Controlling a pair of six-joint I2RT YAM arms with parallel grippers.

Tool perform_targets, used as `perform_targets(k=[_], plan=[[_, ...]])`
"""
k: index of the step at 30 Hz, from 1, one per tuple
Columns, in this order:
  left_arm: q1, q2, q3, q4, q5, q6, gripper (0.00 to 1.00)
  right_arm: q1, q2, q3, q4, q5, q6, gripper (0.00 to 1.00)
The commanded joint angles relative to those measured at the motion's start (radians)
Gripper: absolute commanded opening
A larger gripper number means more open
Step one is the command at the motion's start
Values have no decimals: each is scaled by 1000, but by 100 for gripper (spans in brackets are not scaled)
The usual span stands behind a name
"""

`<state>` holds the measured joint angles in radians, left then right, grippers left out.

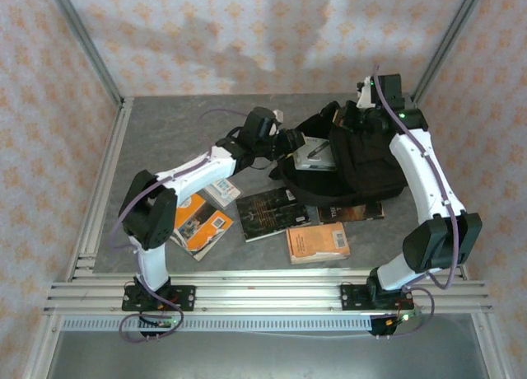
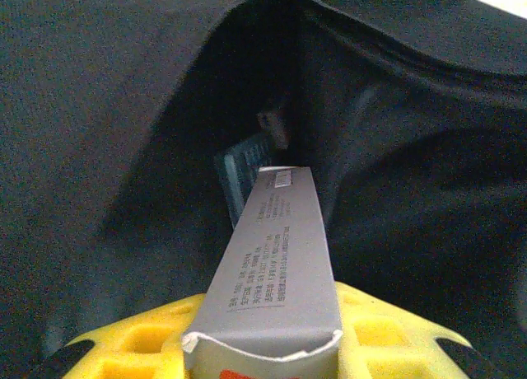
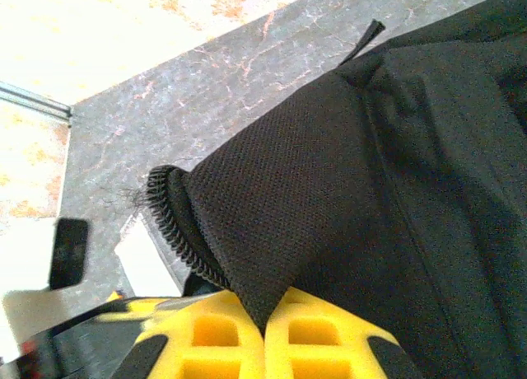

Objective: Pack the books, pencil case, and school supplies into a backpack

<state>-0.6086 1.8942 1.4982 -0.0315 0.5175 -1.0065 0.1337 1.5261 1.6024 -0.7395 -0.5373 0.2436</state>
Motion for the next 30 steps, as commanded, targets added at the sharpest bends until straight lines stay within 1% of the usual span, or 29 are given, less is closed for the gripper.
perform_targets(k=[1,7,11,15,17,19,22,25,28,30], plan=[[-2,73,98,89,10,-47,22,-3,-13,65,45,-50,30,0],[-2,201,234,138,7,-109,23,-4,-6,60,58,-93,55,0],[-2,278,297,223,26,-183,23,-4,-1,53,62,-120,62,0],[-2,352,375,216,18,-197,24,-4,1,41,82,-143,77,0],[-3,390,400,235,8,-228,25,-4,5,37,89,-154,83,0],[-9,442,449,246,0,-246,30,-4,11,35,100,-163,92,0],[-34,521,546,203,-39,-209,40,-4,26,28,121,-181,103,0],[-64,607,660,185,-66,-194,45,-3,43,2,165,-210,124,0],[-99,746,897,98,-45,-181,53,-3,61,-18,193,-238,134,0],[-111,832,1053,49,-17,-204,65,-3,72,-20,189,-234,123,0]])
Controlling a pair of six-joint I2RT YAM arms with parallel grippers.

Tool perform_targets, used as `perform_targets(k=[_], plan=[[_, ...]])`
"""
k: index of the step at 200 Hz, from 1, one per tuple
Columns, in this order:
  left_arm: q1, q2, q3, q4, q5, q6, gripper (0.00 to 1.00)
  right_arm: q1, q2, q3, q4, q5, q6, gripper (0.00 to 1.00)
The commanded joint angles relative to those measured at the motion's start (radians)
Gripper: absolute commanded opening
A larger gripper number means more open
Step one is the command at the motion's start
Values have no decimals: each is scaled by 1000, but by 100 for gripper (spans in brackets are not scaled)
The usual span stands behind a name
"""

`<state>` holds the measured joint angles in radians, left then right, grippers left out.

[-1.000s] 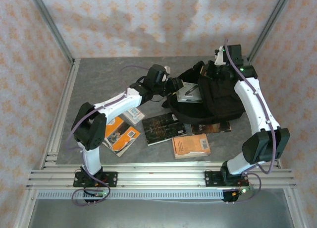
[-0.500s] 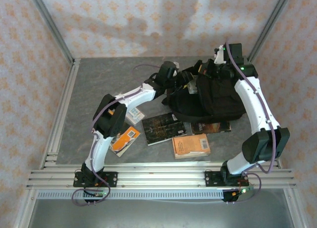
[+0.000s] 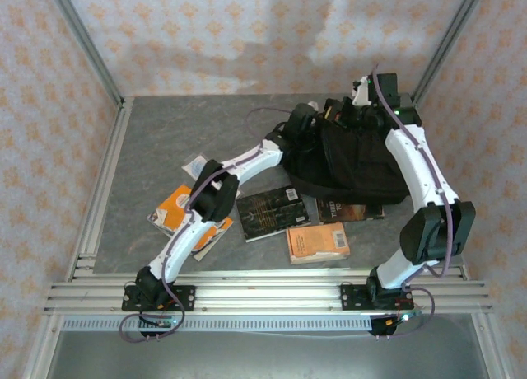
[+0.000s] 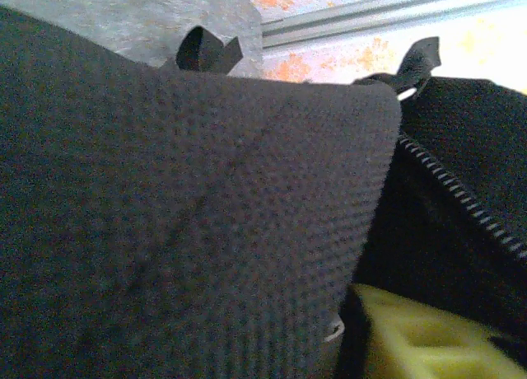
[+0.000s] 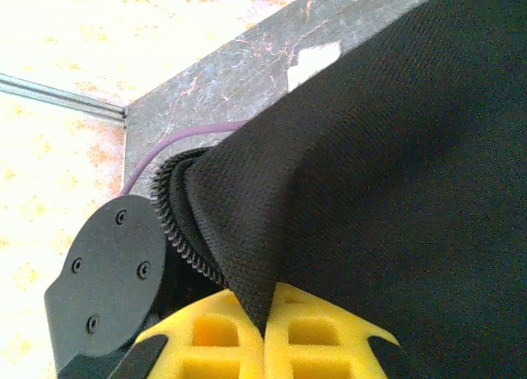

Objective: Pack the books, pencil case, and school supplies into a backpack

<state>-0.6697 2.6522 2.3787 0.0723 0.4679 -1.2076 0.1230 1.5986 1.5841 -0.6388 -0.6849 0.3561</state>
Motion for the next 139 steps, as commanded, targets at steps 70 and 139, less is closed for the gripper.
perform_targets(k=[70,139], plan=[[20,-280,-305,-18,-28,100,93,5,-1,24,-5,144,-89,0],[137,-616,-673,-96,18,237,95,3,93,48,57,253,-40,3]])
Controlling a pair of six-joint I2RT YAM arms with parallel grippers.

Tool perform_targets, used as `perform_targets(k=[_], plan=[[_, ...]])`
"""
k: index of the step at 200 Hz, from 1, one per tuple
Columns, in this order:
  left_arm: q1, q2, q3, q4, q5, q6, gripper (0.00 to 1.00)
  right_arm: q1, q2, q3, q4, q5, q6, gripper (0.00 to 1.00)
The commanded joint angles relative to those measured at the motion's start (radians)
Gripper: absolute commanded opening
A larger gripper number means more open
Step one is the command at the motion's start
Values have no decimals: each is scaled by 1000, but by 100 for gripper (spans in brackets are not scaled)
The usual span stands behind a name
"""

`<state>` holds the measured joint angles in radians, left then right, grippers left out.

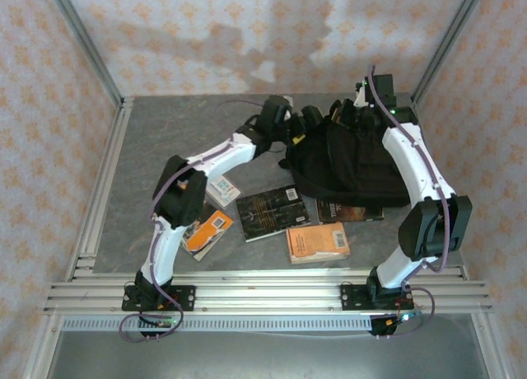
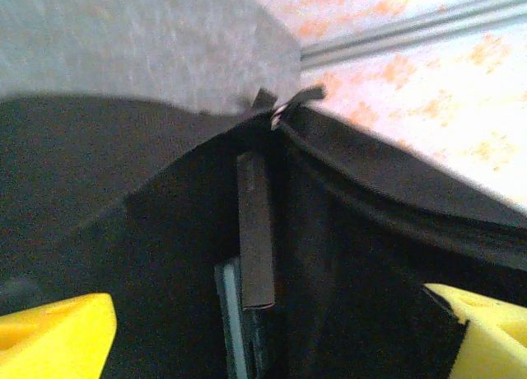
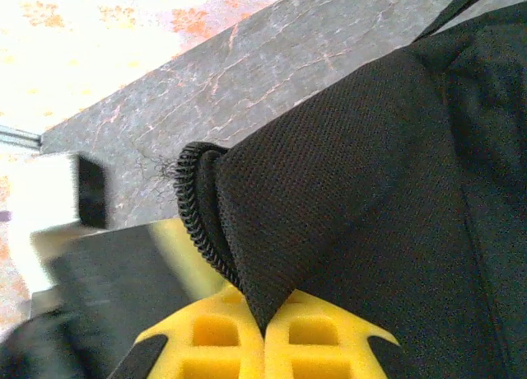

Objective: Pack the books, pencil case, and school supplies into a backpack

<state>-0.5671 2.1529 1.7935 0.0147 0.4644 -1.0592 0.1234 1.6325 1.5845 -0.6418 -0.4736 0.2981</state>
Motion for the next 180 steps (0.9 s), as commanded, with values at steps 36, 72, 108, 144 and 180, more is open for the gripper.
perform_targets(k=[36,72,108,144,180], plan=[[69,-343,-220,-266,-78,197,95,40,105,55,55,10,-5,6],[157,-574,-409,-510,-272,205,95,108,97,41,6,102,-69,14],[356,-715,-607,-559,-300,130,94,176,45,23,-5,314,-93,60],[500,-688,-680,-555,-290,113,91,298,59,67,-29,421,-142,63],[547,-589,-736,-419,-201,66,70,409,193,119,23,122,-103,48]])
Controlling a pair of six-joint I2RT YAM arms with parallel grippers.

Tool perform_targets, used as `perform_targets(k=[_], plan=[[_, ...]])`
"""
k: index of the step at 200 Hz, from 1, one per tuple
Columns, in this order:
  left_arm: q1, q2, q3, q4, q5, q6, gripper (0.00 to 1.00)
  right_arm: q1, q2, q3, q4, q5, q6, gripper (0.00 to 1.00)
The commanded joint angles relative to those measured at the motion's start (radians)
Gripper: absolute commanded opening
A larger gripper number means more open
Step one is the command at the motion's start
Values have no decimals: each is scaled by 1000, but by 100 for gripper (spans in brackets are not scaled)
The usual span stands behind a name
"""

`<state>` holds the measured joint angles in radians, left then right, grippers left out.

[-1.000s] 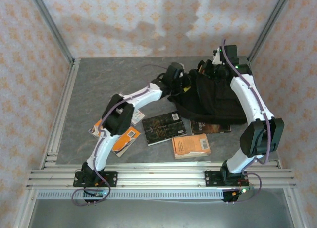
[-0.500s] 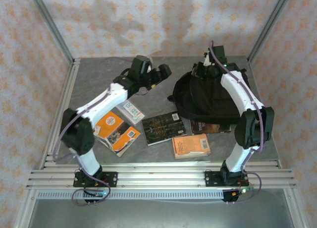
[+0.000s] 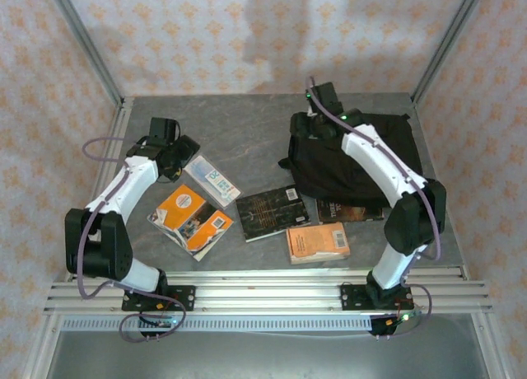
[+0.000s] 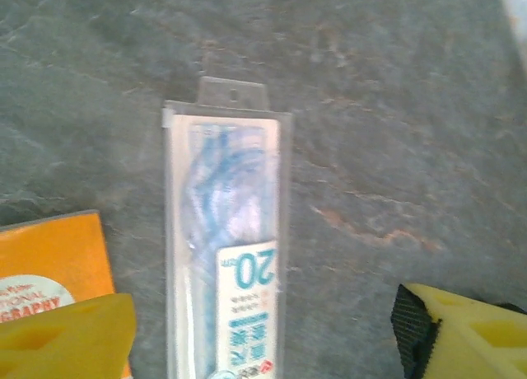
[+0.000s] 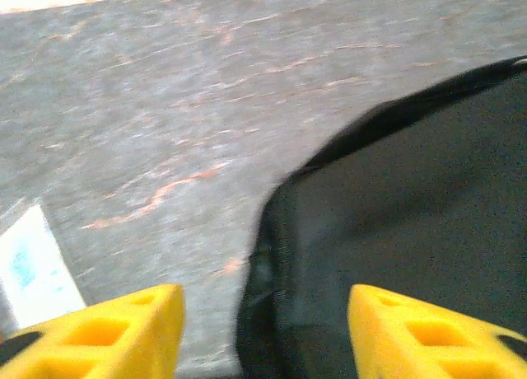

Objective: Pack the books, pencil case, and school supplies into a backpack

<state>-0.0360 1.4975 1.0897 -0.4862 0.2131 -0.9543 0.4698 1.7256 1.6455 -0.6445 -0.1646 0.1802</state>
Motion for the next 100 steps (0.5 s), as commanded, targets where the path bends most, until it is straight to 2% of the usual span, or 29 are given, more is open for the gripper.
perform_targets(k=[1,22,38,67,100], plan=[[16,70,-33,84,52,-40,69,64,107,62,25,-198,19,48],[16,130,-53,152,95,-59,54,98,279,167,12,-372,74,43],[16,168,-60,172,105,-61,47,124,396,255,-27,-417,66,43],[17,208,-81,195,121,-77,43,154,596,437,-103,-479,62,44],[15,258,-100,207,118,-86,42,181,750,589,-143,-573,66,44]])
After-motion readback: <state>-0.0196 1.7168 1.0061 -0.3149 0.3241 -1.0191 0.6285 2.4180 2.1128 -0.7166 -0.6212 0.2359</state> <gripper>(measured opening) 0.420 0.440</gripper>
